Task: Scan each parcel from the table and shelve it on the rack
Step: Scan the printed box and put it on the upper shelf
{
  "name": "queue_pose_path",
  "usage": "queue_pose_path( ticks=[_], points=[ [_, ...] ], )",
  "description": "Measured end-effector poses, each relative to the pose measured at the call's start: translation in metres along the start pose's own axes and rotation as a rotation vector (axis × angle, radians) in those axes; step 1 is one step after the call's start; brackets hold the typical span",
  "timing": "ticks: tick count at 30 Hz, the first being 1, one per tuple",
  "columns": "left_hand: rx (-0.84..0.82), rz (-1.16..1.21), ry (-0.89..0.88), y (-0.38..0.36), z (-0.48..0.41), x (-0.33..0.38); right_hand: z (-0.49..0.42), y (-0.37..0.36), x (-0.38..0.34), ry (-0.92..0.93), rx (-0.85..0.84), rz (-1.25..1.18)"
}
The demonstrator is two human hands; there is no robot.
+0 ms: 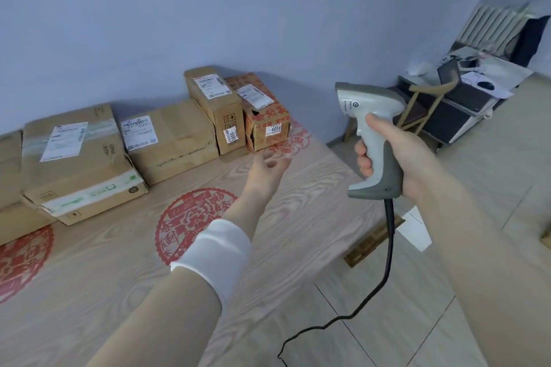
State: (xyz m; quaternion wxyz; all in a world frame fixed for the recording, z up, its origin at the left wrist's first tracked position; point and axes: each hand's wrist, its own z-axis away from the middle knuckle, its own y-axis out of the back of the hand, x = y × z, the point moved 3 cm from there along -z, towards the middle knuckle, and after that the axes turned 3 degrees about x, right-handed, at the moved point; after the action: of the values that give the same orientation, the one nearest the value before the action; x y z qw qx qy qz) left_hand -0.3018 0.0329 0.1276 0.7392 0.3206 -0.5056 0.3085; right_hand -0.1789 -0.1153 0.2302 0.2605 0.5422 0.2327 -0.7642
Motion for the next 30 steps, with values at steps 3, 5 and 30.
queue_pose_path(
  ticks=[3,5,30],
  points=[
    [0.066,0.040,0.067,-0.003,-0.047,0.002,-0.053,-0.010,-0.011,-0.021,-0.030,0.029],
    [0.111,0.084,0.118,-0.002,-0.085,0.004,-0.086,-0.020,-0.017,-0.021,-0.065,0.049],
    [0.391,0.253,0.584,-0.011,-0.310,-0.055,-0.346,-0.096,0.043,-0.337,-0.327,0.104]
  ],
)
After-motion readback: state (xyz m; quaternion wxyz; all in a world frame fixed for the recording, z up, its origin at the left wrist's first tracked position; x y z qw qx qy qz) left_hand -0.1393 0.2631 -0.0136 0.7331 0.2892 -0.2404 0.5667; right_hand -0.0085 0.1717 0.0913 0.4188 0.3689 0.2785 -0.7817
